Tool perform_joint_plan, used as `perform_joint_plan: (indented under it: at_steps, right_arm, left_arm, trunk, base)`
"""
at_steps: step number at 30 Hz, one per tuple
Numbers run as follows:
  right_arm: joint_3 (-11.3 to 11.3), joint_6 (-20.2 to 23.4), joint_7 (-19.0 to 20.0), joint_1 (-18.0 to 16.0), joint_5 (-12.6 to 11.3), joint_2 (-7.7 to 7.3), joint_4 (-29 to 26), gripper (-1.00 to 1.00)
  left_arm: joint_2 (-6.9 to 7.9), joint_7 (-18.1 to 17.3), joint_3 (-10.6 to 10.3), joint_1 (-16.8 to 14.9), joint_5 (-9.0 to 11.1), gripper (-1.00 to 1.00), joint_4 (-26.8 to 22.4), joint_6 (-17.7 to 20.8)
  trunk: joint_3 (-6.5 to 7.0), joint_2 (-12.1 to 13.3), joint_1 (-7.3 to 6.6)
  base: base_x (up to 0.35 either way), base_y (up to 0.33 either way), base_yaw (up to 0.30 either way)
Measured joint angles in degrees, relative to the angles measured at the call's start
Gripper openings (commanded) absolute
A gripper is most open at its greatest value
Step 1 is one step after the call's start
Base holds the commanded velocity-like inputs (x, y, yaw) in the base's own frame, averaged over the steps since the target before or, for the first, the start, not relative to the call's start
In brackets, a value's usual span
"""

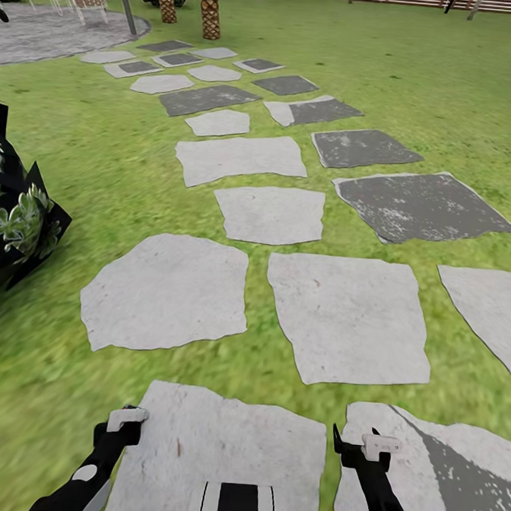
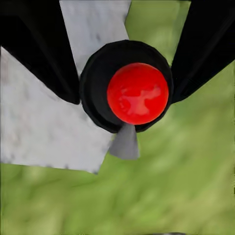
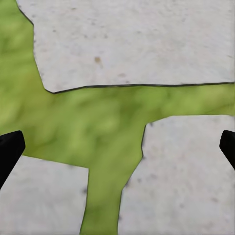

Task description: In the garden, pick up the pesticide atomizer on the floor and spray pesticide onto both trees until each tree trunk is fully covered.

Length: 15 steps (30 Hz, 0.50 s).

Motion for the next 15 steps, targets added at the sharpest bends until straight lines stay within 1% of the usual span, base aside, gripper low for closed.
perform_joint_plan:
  at_steps: [15]
  right_arm:
    - [0.01,0.0,0.0,0.0,0.0,0.0,0.0,1.0]
  left_arm:
    - [0.01,0.05,0.0,0.0,0.04,-1.0,-0.06,-0.01]
  trunk:
    - [0.0,0.0,0.0]
  base:
    - [0.0,0.0,0.0]
